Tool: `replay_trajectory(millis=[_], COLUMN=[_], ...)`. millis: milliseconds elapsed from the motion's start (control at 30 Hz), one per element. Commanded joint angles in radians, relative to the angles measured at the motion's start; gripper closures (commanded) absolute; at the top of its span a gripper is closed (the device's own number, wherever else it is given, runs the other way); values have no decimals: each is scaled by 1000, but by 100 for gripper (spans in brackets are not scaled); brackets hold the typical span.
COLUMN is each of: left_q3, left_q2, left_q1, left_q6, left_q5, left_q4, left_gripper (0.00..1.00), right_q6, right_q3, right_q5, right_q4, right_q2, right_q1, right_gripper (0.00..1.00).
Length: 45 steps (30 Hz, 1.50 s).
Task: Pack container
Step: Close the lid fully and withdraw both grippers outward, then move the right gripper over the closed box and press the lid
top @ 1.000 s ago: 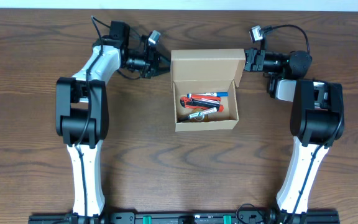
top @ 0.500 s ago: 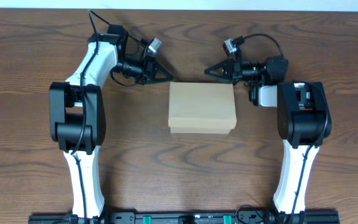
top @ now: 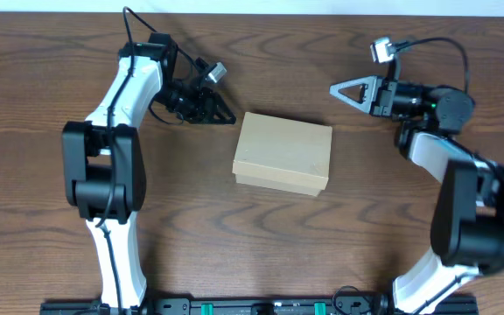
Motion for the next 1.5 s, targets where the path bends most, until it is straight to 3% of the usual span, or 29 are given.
replay_trajectory(millis=[0,267,333,400,533,767,1167,1267,1467], left_q3=[5,5,5,5,5,5,5,5,5], left_q2=[-114,-374,-428,-476,-520,-524,-525,-525,-525], left_q1=[6,13,13,13,13,13,15,15,15], left_q6=[26,-85,-90,-90,-90,-90,-109,-109,-117], left_q5=[-217,-680,-739,-792,-815,-819,-937,-937,-932], left_q4=[-6,30,42,49,32,-11,-13,-16,-17], left_gripper=[55,53,50,48,48,50,46,46,47], right_q6=[-135,-139,-167,-201,-271,-622,-948,-1117,-1447], right_q3=[54,127,145,179,267,483,785,821,878], right_q5=[-12,-12,-12,-12,-11,5,189,285,671], right_q4=[41,40,40,40,-34,-505,-1011,-1231,-1716], right_q2=[-124,-278,-293,-296,-295,-295,-294,-294,-294], right_q1=[4,3,0,-23,-121,-317,-517,-554,-539], right_gripper=[98,94,89,98,98,96,89,87,76])
